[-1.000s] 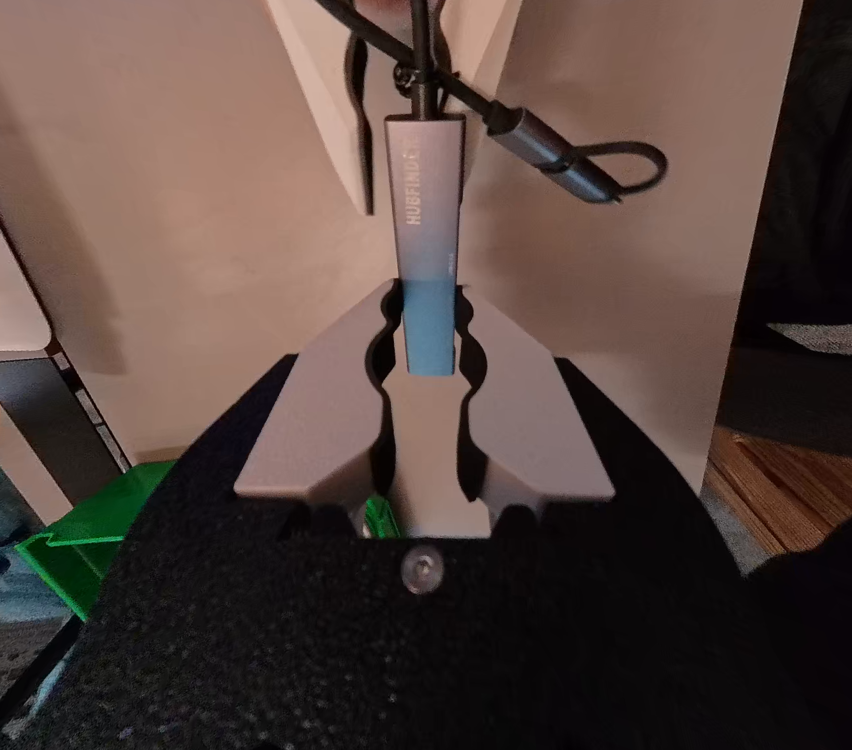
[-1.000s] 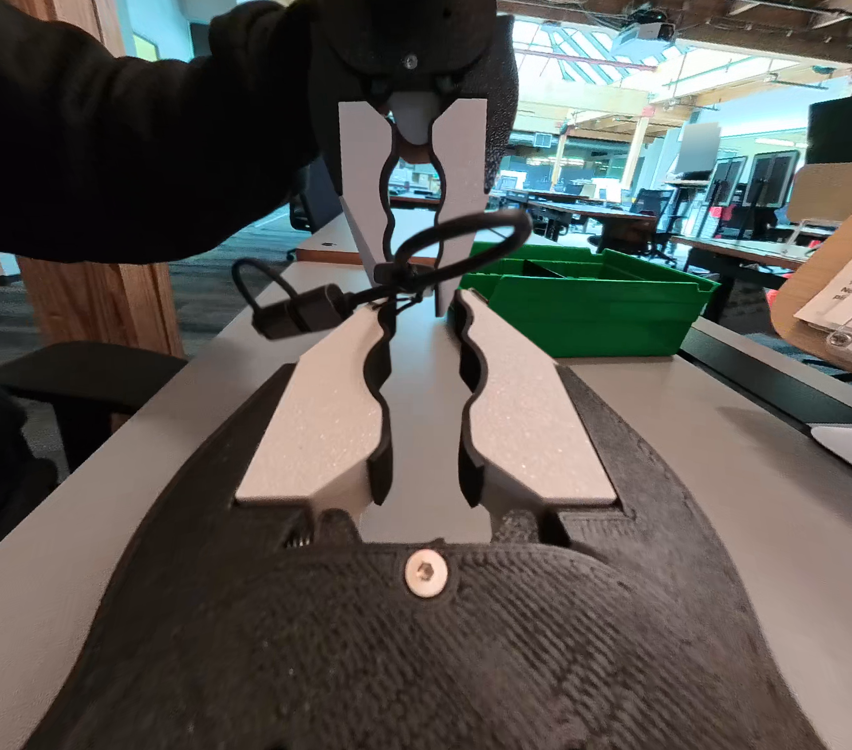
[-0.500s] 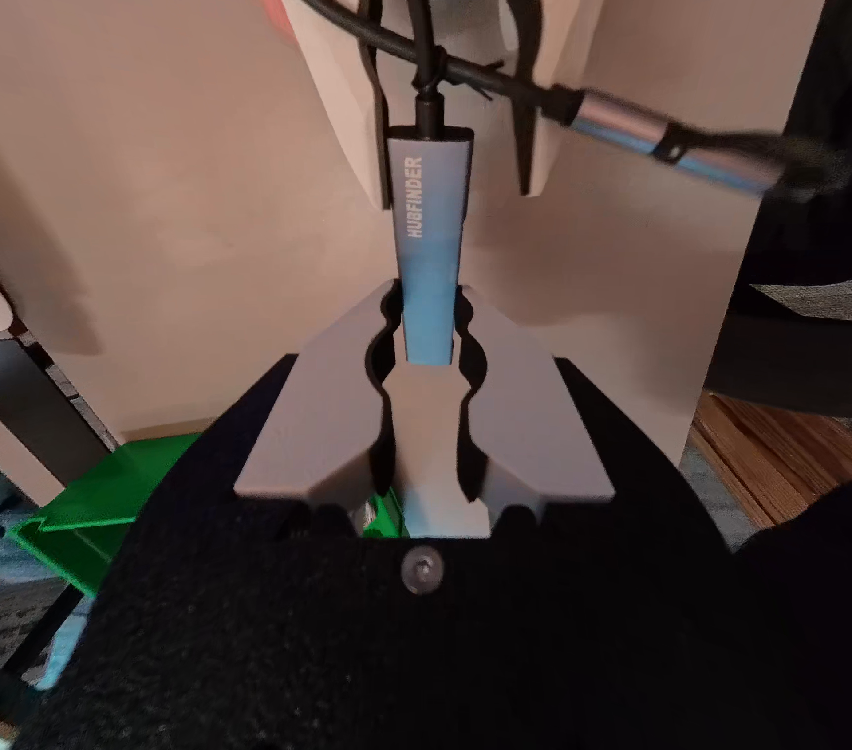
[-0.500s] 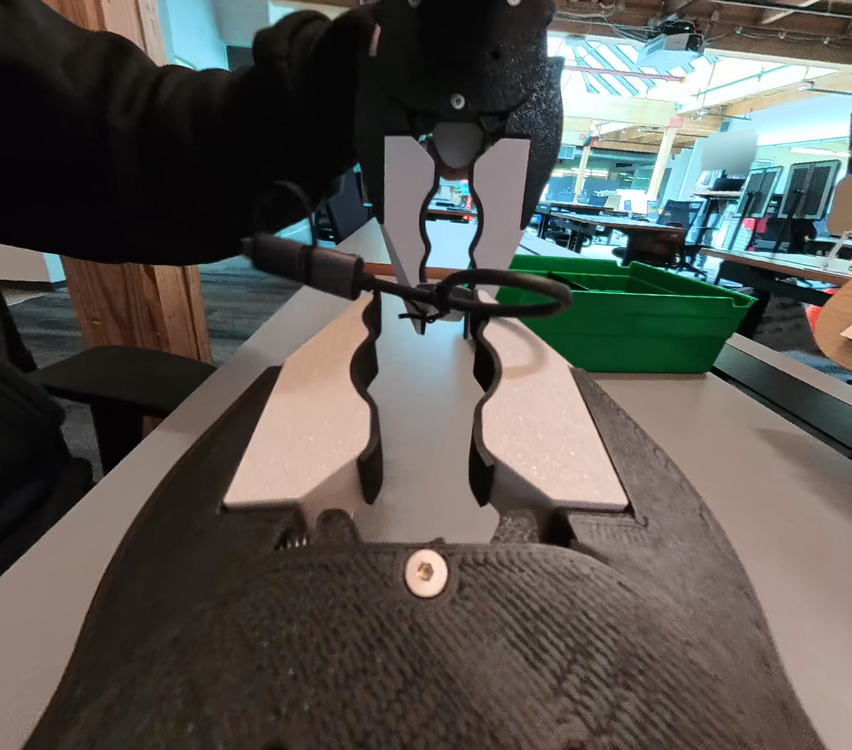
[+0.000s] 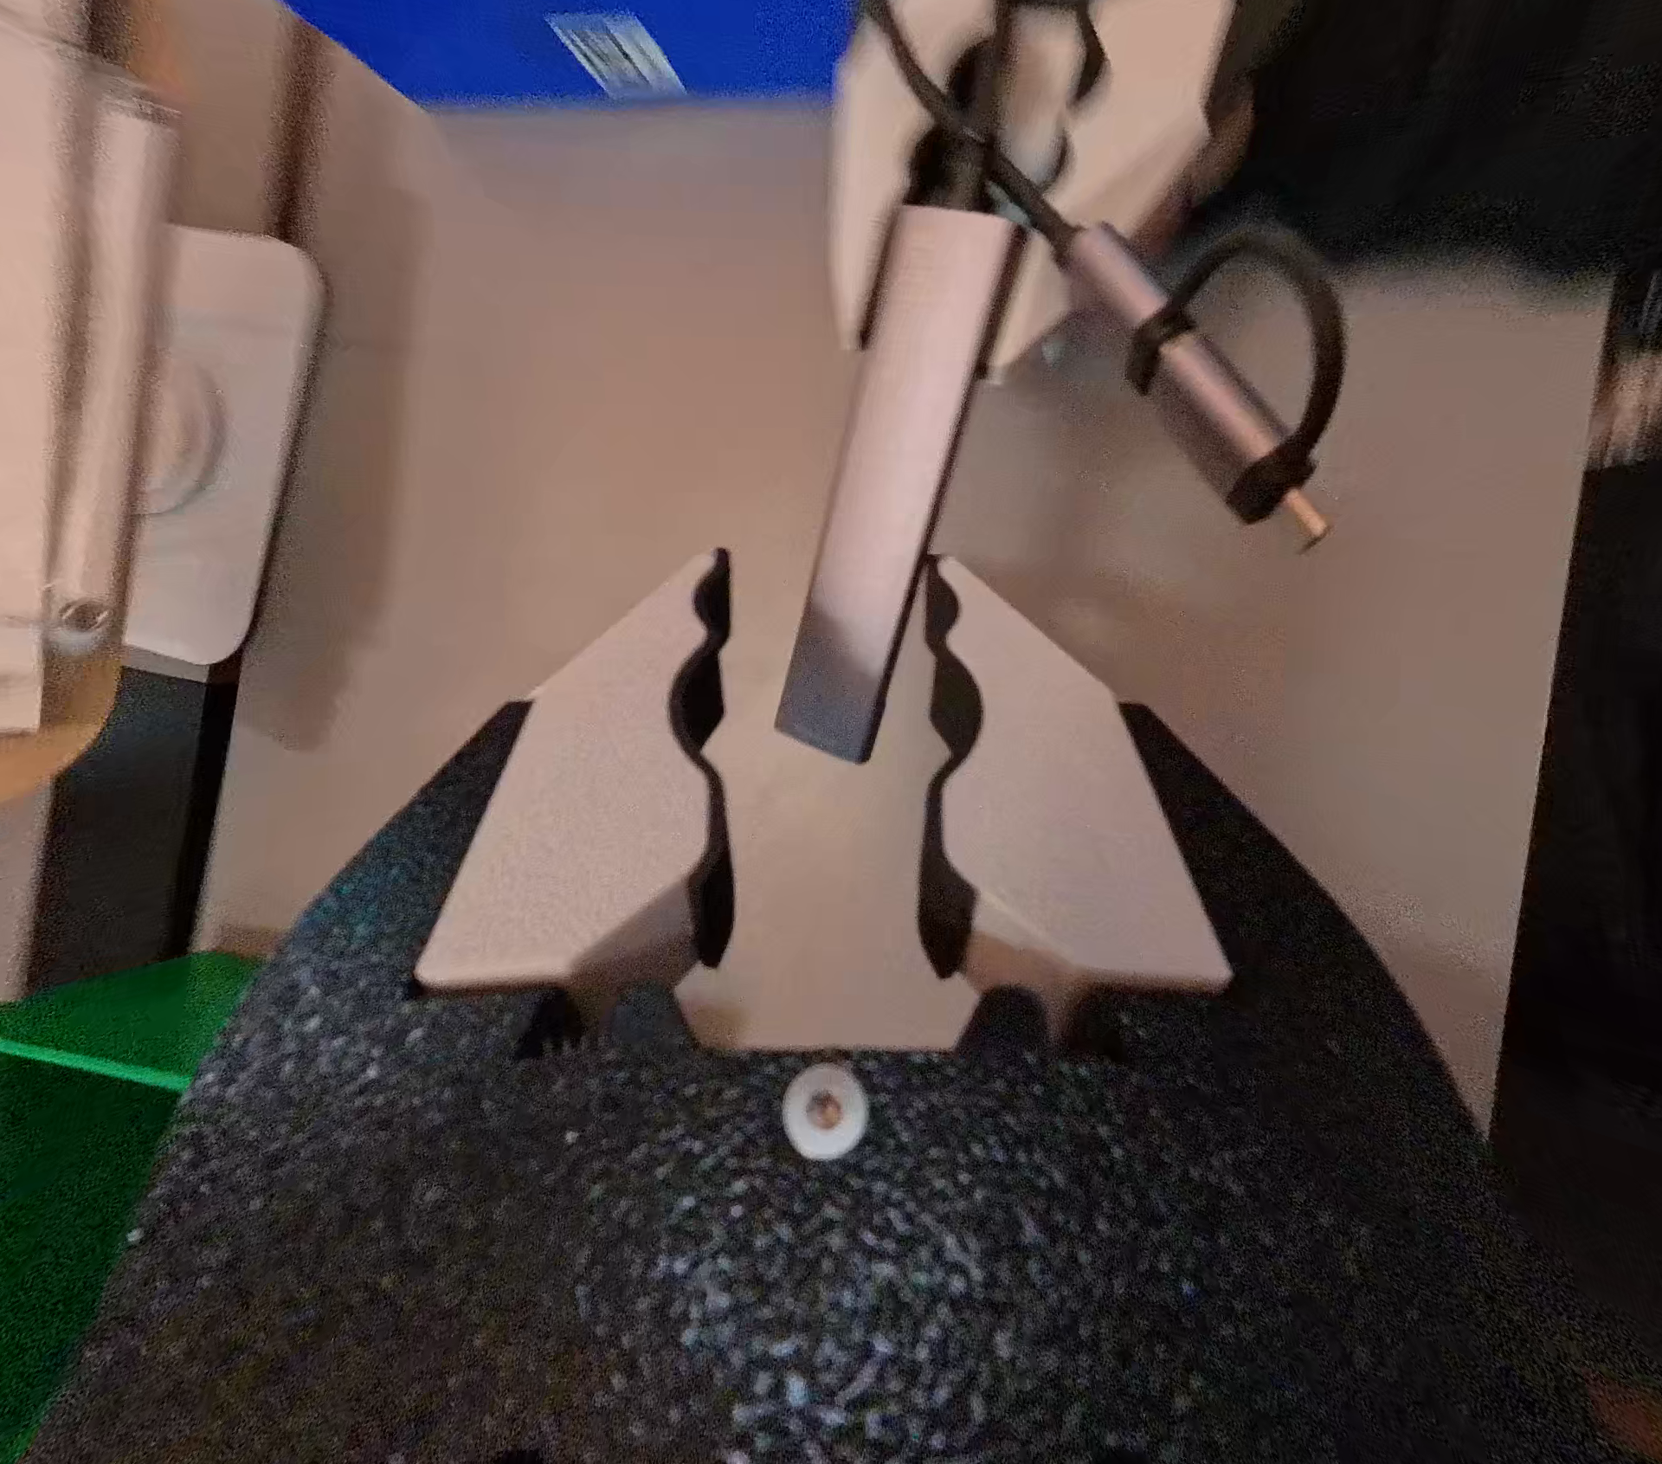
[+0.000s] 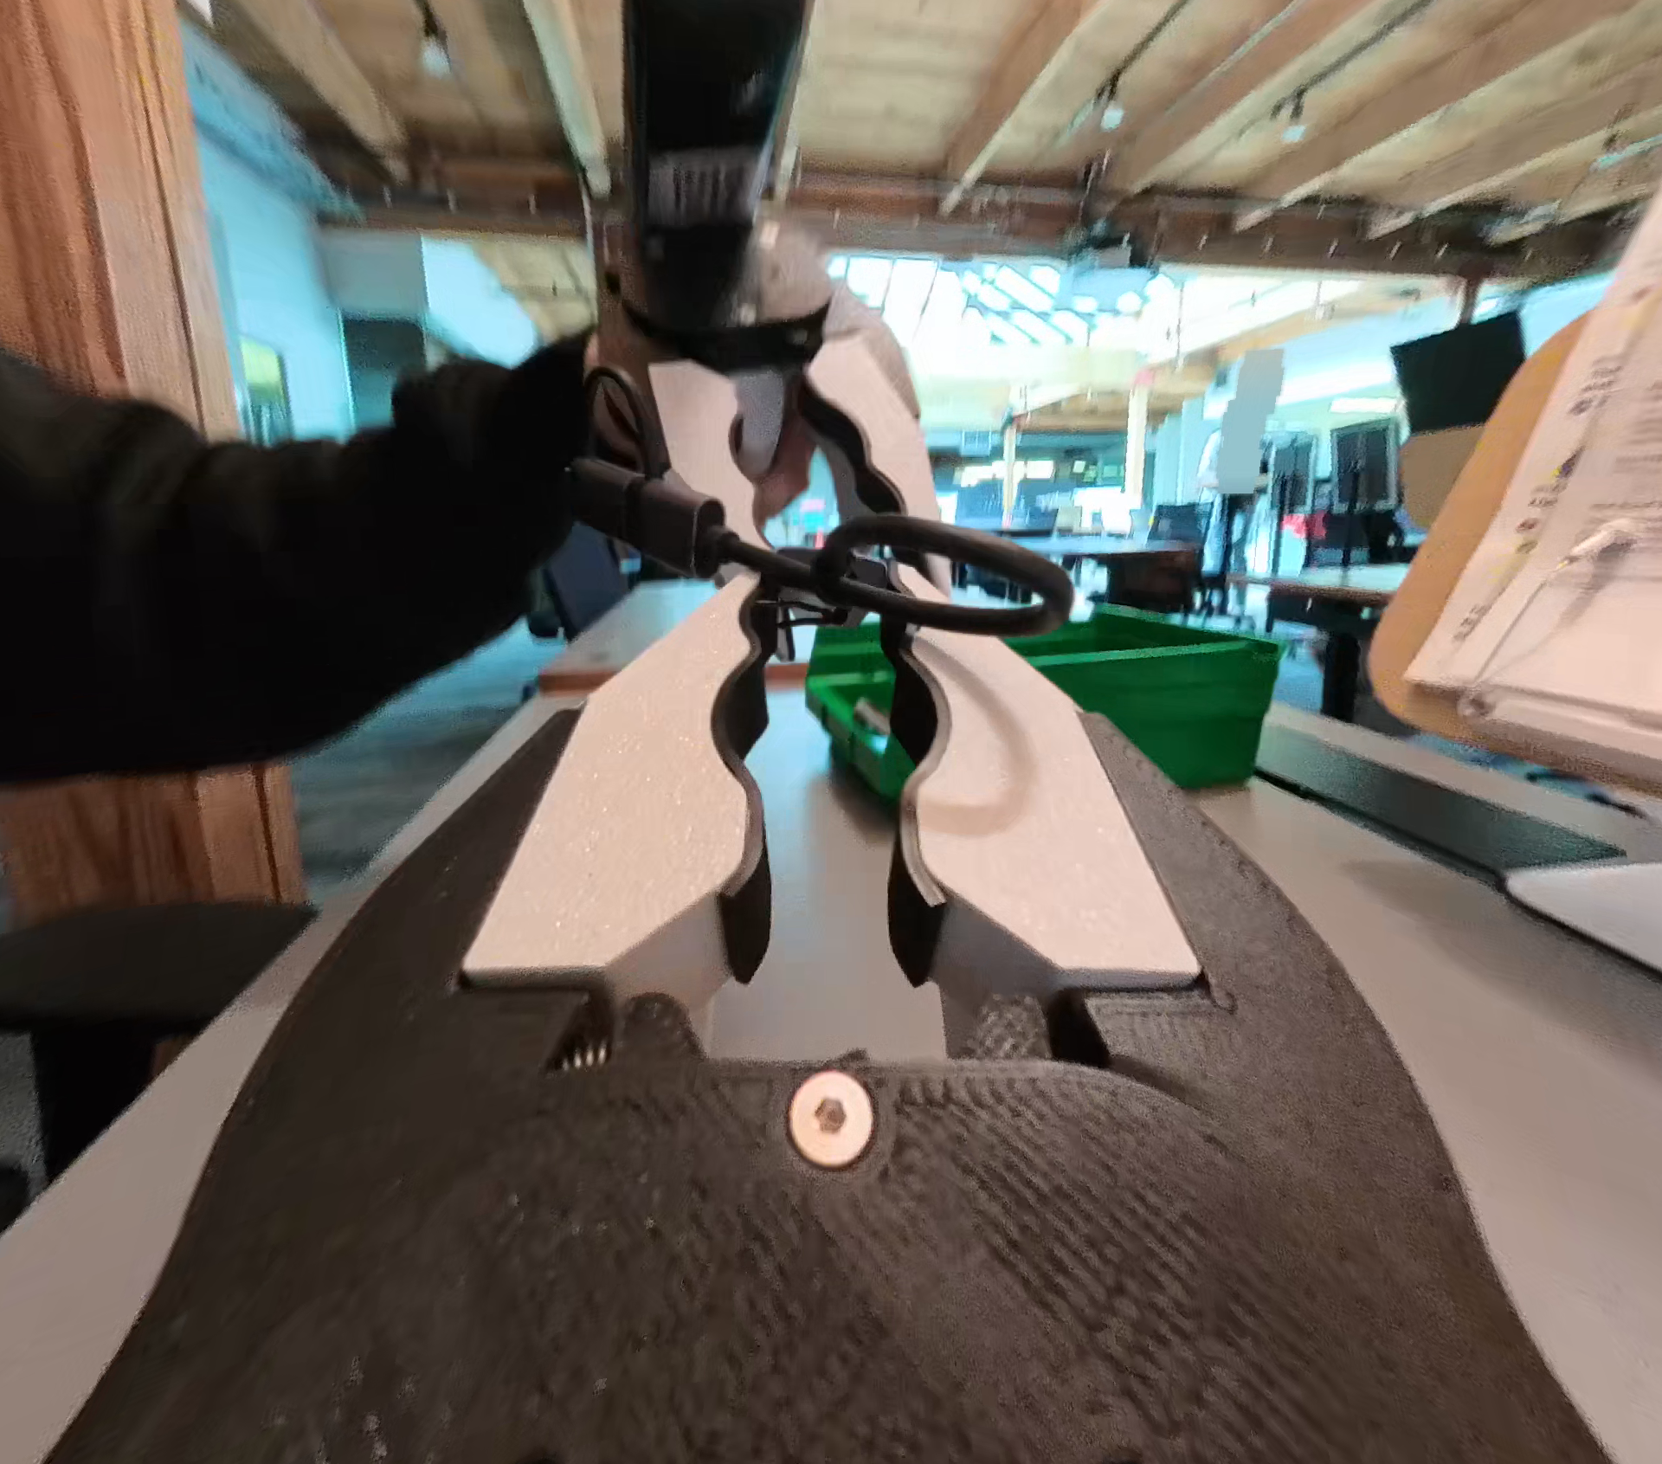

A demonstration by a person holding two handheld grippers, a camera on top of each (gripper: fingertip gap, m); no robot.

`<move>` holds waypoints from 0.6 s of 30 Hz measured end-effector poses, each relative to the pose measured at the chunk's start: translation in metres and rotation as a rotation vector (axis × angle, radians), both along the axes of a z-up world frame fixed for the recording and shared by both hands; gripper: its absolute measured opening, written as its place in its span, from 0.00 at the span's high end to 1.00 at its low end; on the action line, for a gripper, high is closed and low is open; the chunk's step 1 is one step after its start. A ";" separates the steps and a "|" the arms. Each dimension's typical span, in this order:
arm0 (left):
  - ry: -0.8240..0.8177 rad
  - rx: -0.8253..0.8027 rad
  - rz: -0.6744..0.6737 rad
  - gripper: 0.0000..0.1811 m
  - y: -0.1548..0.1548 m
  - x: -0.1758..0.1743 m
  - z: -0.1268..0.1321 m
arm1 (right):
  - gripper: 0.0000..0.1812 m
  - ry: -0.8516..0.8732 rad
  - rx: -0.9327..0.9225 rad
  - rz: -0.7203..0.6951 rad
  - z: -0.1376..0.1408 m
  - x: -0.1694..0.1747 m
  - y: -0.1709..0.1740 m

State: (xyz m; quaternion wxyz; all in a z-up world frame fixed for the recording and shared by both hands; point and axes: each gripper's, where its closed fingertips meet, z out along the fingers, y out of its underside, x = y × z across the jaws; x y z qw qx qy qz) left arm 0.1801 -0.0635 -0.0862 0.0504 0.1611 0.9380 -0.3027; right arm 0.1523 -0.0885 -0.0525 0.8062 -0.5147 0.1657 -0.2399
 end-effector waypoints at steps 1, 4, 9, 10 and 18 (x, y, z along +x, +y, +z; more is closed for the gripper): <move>0.071 -0.149 0.084 0.74 -0.005 0.004 0.014 | 0.88 -0.023 0.047 -0.018 0.007 -0.001 -0.008; 0.435 -0.564 0.319 0.64 -0.003 0.007 0.048 | 0.88 -0.086 0.101 -0.039 0.021 -0.008 -0.020; 0.993 -0.837 0.439 0.60 0.007 -0.016 0.036 | 0.88 -0.165 0.072 -0.006 0.028 -0.021 -0.007; 1.099 -0.854 0.429 0.61 0.006 -0.023 0.034 | 0.88 -0.166 0.061 -0.006 0.026 -0.021 -0.003; 1.366 -0.989 0.392 0.92 -0.006 -0.027 0.037 | 0.88 -0.149 -0.132 -0.034 0.002 -0.013 0.029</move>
